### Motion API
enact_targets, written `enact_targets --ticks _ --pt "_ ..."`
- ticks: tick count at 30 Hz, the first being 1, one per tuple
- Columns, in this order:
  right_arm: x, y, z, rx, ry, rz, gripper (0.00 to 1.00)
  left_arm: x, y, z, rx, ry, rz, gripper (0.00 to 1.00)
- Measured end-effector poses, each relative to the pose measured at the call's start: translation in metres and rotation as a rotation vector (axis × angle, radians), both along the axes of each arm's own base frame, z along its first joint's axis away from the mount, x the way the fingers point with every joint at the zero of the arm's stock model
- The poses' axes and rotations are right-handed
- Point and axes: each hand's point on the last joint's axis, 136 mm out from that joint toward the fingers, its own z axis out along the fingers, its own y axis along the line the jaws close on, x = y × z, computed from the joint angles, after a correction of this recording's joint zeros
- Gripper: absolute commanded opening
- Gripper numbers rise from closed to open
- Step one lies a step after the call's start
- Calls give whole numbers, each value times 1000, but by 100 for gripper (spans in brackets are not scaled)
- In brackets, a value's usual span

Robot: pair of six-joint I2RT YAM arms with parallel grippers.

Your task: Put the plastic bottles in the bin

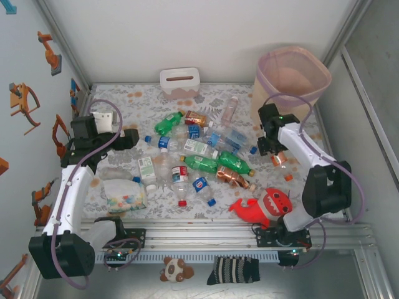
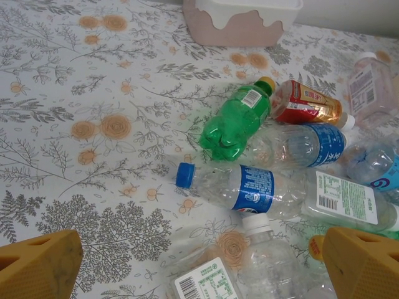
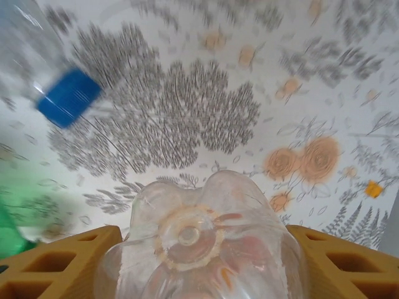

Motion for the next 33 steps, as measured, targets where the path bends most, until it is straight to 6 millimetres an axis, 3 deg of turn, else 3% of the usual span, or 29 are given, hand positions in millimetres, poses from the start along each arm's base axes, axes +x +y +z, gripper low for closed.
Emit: enact_targets --ticks 13,23,29,33 --pt "41 31 156 213 -372 39 59 0 2 1 2 -5 8 98" --pt "51 31 274 279 -665 54 59 -1 2 0 2 -2 7 98" --pt "76 22 324 296 -808 40 59 -1 2 -1 2 -2 8 98" --pt "101 12 334 293 -857 23 59 -2 2 -2 3 3 9 98"
